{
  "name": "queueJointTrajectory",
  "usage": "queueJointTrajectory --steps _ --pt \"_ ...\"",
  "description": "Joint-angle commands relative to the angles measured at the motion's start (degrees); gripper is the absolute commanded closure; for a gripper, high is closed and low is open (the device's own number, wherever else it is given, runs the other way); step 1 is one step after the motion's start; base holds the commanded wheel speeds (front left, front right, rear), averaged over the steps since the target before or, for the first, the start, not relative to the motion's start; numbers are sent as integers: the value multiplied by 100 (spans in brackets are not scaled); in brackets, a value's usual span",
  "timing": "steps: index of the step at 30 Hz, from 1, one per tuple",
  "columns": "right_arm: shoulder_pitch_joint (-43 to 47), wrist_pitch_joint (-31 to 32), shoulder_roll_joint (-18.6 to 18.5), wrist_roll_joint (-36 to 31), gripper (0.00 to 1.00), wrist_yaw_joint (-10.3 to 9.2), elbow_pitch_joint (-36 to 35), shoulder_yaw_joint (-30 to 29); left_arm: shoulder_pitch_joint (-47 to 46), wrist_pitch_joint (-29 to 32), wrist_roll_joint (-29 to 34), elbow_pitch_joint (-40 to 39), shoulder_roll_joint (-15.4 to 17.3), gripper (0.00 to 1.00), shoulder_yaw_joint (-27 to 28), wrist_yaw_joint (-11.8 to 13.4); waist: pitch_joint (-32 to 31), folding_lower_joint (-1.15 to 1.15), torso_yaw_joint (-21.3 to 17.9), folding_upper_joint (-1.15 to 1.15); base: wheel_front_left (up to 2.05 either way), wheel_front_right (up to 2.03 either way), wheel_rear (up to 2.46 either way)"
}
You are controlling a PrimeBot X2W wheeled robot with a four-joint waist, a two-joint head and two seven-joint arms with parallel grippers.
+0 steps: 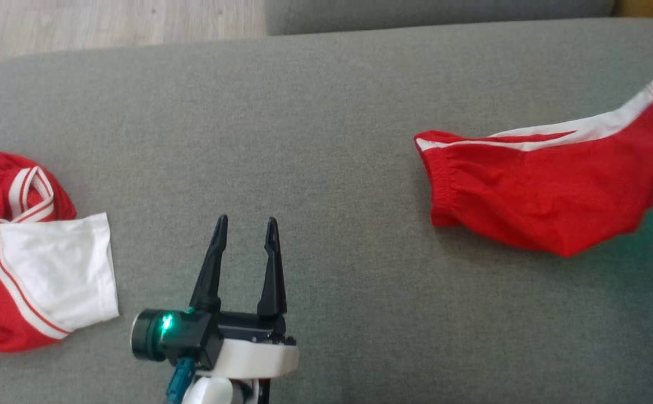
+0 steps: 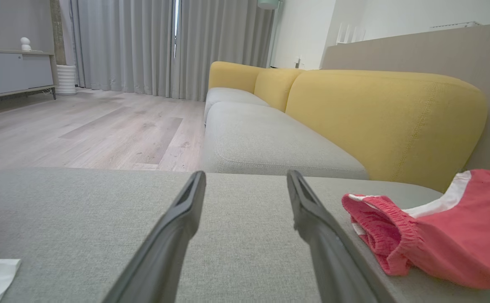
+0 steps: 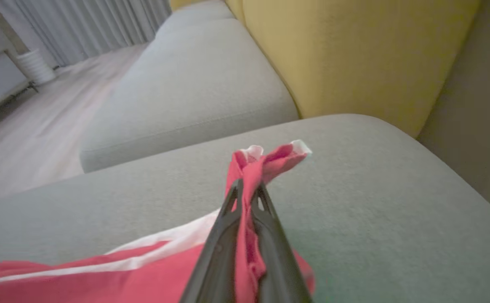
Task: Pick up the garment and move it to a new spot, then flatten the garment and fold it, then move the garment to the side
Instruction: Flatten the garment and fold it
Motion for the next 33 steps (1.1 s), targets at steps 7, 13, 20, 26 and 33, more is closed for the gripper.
queueJointTrajectory --steps 7,13,20,26,33 --pt "109 -192 351 91 100 -5 -1220 330 100 -29 17 -87 6 0 124 -20 -269 0 20 0 0 0 0" --pt "430 10 1226 -64 100 -5 -1965 686 179 -29 -7 -13 6 0 81 -98 -411 0 191 0 0 0 0" --pt "785 60 2167 -430 100 -5 -1661 979 147 -29 -80 -22 6 0 -42 -122 -311 0 524 0 0 0 0" --pt "850 -208 2468 -569 100 -5 -908 1070 91 -29 -127 -46 6 0 -102 -127 -190 0 705 0 0 0 0" --pt "791 -483 2584 -259 67 -5 -420 1248 35 -29 -174 -76 6 0 -114 -103 -151 0 737 0 0 0 0"
